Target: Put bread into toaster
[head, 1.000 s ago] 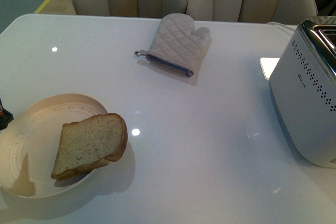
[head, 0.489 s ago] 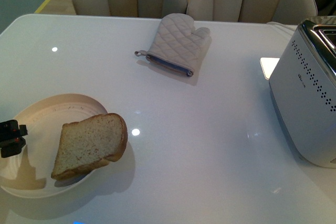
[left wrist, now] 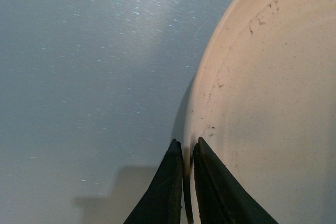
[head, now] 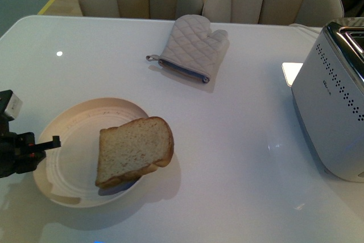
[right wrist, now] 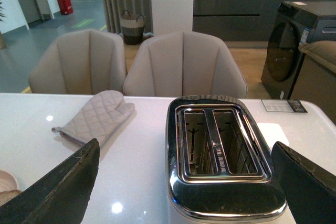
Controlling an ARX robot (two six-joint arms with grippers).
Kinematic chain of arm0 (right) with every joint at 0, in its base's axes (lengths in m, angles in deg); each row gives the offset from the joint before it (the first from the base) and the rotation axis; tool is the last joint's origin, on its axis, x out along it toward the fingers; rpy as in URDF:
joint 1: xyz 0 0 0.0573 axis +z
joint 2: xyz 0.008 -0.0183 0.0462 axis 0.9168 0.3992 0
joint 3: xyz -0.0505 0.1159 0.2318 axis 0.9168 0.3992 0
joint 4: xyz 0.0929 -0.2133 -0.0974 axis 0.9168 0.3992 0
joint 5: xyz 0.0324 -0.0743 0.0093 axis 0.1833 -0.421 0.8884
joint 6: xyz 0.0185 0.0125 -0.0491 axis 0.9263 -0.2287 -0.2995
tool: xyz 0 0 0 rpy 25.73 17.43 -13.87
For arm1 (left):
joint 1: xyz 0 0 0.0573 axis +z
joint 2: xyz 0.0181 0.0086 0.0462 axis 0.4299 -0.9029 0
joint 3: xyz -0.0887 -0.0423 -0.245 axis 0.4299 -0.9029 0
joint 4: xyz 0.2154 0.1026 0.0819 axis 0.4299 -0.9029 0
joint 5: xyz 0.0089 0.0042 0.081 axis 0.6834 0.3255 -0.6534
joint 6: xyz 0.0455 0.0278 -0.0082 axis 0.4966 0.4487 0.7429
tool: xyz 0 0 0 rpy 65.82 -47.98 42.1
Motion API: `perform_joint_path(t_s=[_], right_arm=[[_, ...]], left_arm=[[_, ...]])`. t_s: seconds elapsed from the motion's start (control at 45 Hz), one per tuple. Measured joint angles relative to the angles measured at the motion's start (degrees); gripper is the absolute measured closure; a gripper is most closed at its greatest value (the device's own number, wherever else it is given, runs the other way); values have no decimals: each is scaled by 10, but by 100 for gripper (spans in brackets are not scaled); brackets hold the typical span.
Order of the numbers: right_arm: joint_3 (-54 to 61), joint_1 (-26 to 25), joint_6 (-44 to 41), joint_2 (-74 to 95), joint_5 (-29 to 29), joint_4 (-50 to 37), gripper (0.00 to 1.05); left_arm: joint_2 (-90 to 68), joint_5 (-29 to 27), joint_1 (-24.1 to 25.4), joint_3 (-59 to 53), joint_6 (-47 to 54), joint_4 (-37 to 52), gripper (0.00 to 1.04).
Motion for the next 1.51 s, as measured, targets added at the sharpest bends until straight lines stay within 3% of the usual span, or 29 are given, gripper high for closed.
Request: perform_joint_path(t_s=[0.511, 0.822, 1.067, 1.133, 1.267, 1.4, 1.511], right_arm=[[0, 0, 0, 0, 0, 0, 9], [0, 0, 0, 0, 0, 0, 9], [0, 0, 0, 0, 0, 0, 9], [0, 0, 0, 0, 0, 0, 9], [0, 0, 0, 0, 0, 0, 9], [0, 0, 0, 0, 0, 0, 9], [0, 0, 0, 0, 0, 0, 9]], left_arm=[[1, -25, -189, 18, -169, -26, 101], [-3, -28, -236, 38, -223, -40, 100], [31, -48, -230, 21, -234, -7, 65], [92, -65, -216, -5, -233, 27, 51], [207, -68, -196, -49, -231, 65, 34], [440, -52, -169, -128, -229, 62, 6], [591, -48, -150, -164, -232, 16, 7]])
